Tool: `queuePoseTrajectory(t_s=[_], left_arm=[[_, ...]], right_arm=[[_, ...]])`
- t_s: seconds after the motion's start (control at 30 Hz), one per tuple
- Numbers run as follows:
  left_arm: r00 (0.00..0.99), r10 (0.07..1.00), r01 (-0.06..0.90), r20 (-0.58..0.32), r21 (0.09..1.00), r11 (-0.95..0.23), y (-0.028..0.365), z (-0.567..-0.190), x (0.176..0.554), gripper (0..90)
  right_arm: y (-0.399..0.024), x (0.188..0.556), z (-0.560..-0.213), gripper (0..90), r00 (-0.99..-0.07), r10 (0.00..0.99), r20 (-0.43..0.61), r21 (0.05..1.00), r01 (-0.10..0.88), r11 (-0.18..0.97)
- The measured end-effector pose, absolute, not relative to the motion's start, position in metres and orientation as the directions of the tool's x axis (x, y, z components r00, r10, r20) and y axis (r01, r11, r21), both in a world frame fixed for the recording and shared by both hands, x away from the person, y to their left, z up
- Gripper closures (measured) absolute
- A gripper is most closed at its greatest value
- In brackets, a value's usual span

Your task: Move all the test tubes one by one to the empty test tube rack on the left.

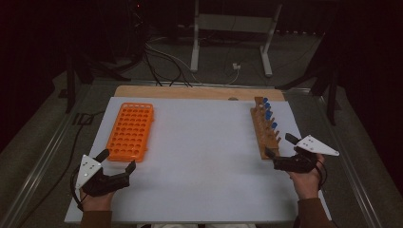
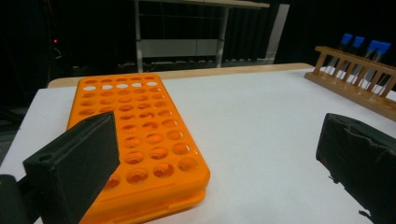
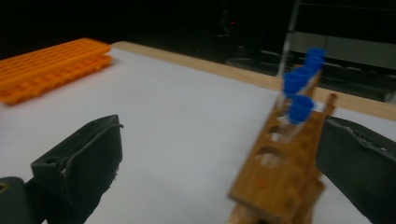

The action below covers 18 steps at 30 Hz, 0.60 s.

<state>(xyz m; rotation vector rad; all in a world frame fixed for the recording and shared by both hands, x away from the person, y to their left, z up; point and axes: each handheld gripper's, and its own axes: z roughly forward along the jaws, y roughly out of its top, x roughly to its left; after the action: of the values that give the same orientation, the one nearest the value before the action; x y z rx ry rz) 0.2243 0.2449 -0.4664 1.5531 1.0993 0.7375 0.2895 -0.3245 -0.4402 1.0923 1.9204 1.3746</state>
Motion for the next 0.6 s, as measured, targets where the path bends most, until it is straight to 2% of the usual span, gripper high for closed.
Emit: queuePoseTrajectory(t_s=[0.27, 0.43, 0.47, 0.5, 0.6], left_arm=[[0.382, 0.914, 0.298, -0.135, 0.954, 0.016, 0.250, -0.467, 0.225, 0.3], [0.371, 0.918, 0.305, -0.140, 0.952, 0.022, 0.251, -0.466, 0.224, 1.0], [0.371, 0.918, 0.305, -0.140, 0.952, 0.022, 0.251, -0.466, 0.224, 1.0], [0.372, 0.918, 0.307, -0.139, 0.951, 0.020, 0.251, -0.466, 0.225, 1.0], [0.370, 0.920, 0.307, -0.128, 0.952, 0.009, 0.250, -0.465, 0.224, 1.0]], right_arm=[[-0.337, 0.318, -0.447, 6.3, -0.457, 0.887, 0.069, 0.914, 0.385, 0.126], [-0.337, 0.339, -0.445, 17.1, -0.446, 0.891, 0.083, 0.899, 0.419, 0.126], [-0.337, 0.339, -0.445, 17.1, -0.446, 0.891, 0.083, 0.899, 0.419, 0.126], [-0.335, 0.347, -0.446, 25.8, -0.428, 0.900, 0.079, 0.892, 0.433, 0.127], [-0.335, 0.358, -0.450, 35.7, -0.419, 0.903, 0.096, 0.878, 0.463, 0.121]])
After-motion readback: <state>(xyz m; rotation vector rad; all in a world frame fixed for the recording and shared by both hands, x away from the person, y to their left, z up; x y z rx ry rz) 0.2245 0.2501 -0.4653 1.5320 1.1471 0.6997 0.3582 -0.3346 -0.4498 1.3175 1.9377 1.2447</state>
